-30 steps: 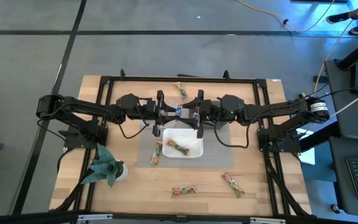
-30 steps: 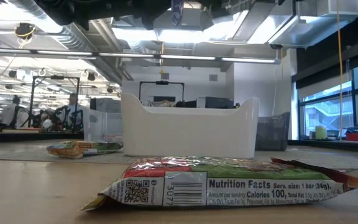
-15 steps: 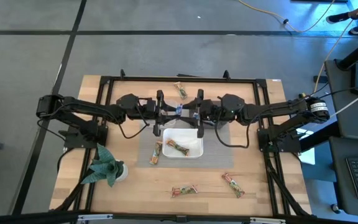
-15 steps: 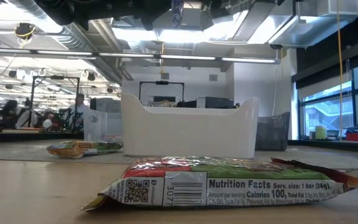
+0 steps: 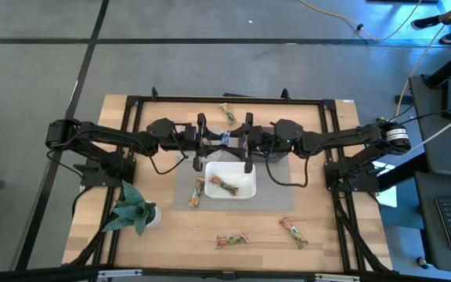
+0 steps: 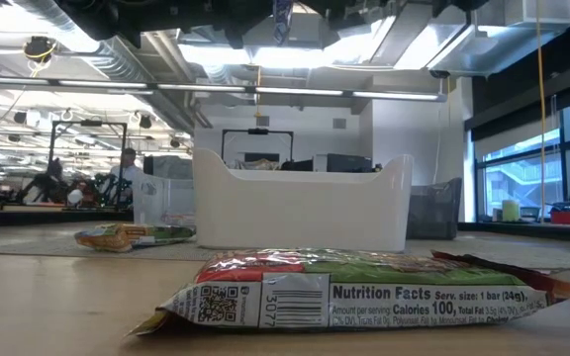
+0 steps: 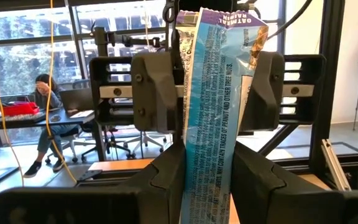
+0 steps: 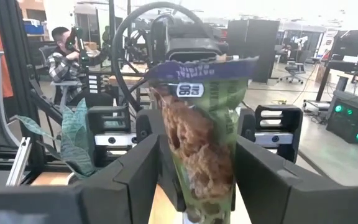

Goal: Pick and place Granola Bars by type
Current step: Put the blue granola bar into the black bin

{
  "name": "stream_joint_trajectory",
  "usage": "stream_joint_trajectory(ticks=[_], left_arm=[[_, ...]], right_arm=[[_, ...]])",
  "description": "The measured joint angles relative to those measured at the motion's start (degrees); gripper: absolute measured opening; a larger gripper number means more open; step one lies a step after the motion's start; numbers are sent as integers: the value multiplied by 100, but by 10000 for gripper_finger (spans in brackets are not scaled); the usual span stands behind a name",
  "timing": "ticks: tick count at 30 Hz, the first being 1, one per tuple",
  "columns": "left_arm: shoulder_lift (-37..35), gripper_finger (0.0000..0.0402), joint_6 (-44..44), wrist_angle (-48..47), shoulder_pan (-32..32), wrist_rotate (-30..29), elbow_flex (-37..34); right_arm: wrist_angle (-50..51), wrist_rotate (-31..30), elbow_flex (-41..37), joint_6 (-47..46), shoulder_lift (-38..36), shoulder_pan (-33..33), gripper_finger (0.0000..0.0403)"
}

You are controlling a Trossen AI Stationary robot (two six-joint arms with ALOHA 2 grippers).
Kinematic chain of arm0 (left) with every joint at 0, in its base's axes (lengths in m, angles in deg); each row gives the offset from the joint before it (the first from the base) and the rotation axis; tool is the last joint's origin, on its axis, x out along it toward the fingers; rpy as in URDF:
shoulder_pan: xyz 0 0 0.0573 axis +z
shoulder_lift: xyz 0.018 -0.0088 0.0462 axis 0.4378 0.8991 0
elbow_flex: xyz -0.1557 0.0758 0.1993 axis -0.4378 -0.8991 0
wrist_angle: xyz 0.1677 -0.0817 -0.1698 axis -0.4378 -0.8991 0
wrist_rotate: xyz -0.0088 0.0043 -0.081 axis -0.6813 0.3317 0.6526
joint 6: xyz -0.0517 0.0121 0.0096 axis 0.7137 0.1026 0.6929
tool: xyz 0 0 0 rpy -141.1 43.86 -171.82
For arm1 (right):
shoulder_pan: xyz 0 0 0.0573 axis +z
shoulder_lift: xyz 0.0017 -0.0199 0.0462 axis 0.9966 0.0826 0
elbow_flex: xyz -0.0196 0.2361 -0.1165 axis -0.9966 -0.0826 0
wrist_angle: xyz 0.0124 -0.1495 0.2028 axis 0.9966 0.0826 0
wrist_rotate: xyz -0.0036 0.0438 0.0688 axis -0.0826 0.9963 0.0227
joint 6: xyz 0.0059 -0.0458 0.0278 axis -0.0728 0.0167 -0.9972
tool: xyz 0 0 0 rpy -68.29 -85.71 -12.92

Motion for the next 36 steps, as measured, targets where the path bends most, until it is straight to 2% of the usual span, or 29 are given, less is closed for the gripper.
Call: stream_joint_trajectory(ticks=[6, 17, 26, 36], left_arm=[[0, 102, 1, -2, 1, -4, 0], [0, 102, -1, 1, -1, -243, 0], [0, 107, 290, -46, 26, -243, 0], [-102, 127, 316, -538, 160, -212, -2]], right_arm=[[-75, -197, 2, -33, -42, 0, 190], [-68, -219, 2, -292, -42, 0, 118], [-58, -217, 2, -257, -40, -1, 116], [46, -223, 0, -253, -38, -2, 115]])
